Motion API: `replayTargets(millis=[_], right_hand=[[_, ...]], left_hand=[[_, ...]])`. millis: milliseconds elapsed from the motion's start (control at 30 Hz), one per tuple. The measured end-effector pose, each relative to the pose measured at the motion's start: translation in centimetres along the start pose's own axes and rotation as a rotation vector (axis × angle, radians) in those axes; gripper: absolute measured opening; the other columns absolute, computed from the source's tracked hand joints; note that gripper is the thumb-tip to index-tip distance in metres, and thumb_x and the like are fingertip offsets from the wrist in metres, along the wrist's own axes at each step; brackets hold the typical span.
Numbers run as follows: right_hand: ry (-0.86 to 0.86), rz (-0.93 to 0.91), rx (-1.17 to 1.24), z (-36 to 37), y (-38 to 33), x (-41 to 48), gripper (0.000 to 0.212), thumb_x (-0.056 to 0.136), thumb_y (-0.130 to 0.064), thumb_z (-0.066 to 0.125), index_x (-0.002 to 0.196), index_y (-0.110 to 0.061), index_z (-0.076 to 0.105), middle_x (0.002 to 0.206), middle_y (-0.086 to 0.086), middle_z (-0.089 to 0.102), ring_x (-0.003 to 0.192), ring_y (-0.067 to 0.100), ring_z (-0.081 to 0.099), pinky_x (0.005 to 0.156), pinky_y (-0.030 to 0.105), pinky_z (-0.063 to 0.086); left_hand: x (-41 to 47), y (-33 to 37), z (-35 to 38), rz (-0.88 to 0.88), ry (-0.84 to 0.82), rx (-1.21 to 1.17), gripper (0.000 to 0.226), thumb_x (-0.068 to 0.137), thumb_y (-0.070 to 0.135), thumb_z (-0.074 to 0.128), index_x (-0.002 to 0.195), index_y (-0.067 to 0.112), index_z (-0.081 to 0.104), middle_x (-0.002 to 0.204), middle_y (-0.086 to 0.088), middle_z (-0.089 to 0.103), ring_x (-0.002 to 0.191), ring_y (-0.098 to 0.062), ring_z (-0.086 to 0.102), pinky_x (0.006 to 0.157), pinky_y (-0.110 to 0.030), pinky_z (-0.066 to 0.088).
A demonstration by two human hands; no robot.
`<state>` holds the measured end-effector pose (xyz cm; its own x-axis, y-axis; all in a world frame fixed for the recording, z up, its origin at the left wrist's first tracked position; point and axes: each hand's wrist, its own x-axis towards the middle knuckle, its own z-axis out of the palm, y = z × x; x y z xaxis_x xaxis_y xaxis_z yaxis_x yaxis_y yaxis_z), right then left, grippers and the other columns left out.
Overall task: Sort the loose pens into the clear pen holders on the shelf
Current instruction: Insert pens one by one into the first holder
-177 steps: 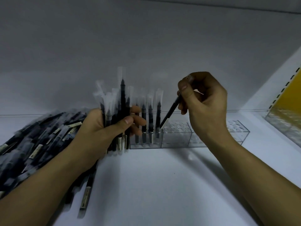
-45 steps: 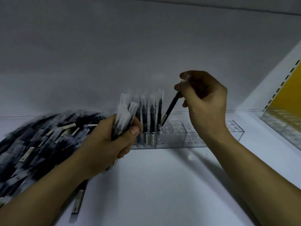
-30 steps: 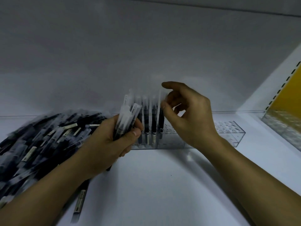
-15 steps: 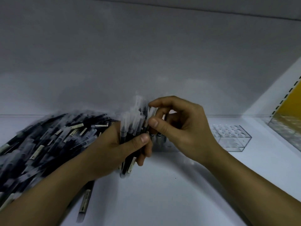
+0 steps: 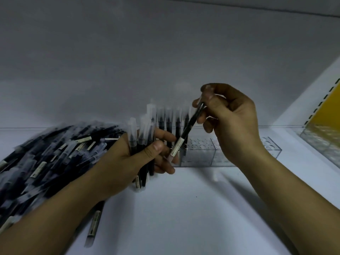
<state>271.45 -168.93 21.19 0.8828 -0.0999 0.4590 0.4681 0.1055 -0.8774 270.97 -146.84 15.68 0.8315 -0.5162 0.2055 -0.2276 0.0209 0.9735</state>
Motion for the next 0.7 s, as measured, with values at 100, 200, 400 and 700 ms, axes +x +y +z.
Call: replayTargets(millis=[100,200,400,700], right_hand=[[0.034,0.062,0.098,-0.4,0.0,0.5,0.015,0.101,-0.006,0.056,0.106,-0.002,0.069,0.081,0.010,0.069,0.058,0.019,0.058,0.048,0.025,0.042],[0.040,0.088,0.142,-0.6,0.0,0.6,0.019,0.099,-0.002,0.053,0.104,-0.001,0.071,0.079,0.010,0.067,0.060,0.019,0.056,0.051,0.025,0.043],[0.052,0.044,0.128,-0.8,0.0,0.7,0.020,0.093,-0.004,0.058,0.106,-0.004,0.073,0.079,0.006,0.068,0.067,0.018,0.057,0.055,0.026,0.043],[0.216,-0.178,-0.158,-1.3,-0.1,1.2,0.017,0.095,-0.003,0.065,0.110,-0.008,0.071,0.086,0.009,0.074,0.077,0.026,0.073,0.061,0.028,0.055]], left_hand=[[-0.2,0.1,0.2,0.059,0.095,0.022,0.027,0.094,0.031,0.050,0.117,0.031,0.064,0.094,-0.016,0.074,0.075,-0.034,0.073,0.069,-0.042,0.061],[-0.7,0.6,0.5,0.130,0.151,0.077,0.023,0.093,0.023,0.048,0.108,0.008,0.058,0.085,-0.014,0.072,0.061,-0.029,0.065,0.062,-0.034,0.053],[-0.3,0.4,0.2,0.045,0.107,0.091,0.035,0.088,0.057,0.062,0.106,0.027,0.065,0.100,-0.009,0.075,0.077,-0.032,0.074,0.070,-0.049,0.060],[-0.8,-0.1,-0.1,0.049,0.175,0.035,0.077,0.072,0.062,0.078,0.129,0.013,0.059,0.120,-0.010,0.070,0.112,-0.030,0.068,0.095,-0.050,0.053]])
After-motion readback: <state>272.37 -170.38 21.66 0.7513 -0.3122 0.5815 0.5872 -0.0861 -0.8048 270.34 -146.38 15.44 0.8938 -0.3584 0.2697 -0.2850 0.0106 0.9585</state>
